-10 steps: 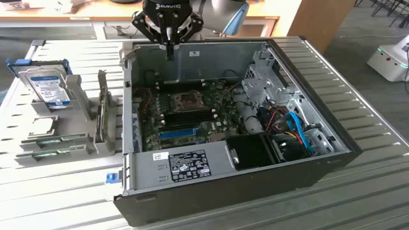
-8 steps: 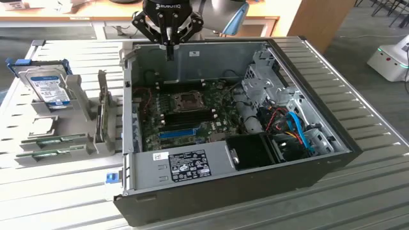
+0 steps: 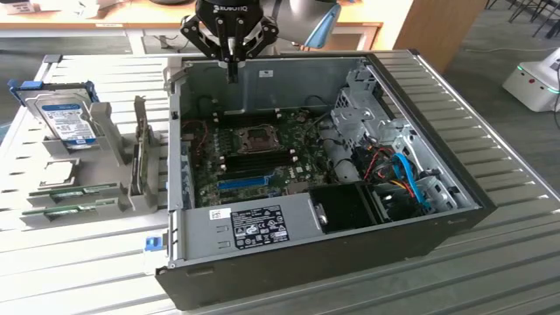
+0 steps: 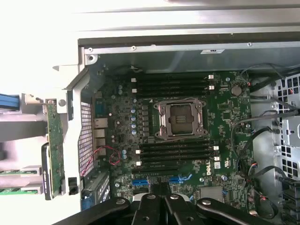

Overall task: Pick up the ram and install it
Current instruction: 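Reach for the ram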

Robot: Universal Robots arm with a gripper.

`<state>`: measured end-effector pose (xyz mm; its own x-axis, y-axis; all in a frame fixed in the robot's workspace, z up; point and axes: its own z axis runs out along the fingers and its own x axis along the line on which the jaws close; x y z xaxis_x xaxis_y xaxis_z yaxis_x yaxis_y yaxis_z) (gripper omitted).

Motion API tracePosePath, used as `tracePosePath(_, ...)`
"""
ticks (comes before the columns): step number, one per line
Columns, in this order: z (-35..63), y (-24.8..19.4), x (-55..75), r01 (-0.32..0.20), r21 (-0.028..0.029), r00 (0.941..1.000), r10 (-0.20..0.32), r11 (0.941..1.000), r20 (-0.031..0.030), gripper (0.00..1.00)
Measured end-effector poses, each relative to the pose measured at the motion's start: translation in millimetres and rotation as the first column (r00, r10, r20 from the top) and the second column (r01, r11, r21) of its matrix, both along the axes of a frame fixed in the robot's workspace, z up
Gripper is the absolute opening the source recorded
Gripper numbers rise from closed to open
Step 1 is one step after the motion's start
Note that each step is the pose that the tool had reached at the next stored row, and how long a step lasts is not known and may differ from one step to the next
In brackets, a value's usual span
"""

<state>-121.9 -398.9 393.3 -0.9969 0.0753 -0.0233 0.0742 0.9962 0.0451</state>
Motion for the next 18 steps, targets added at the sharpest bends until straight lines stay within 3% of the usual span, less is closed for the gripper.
tracePosePath(18, -0.2, 0.0, -3.7, 0.0, 0.0, 1.0, 0.0, 1.0, -0.0001, 0.1)
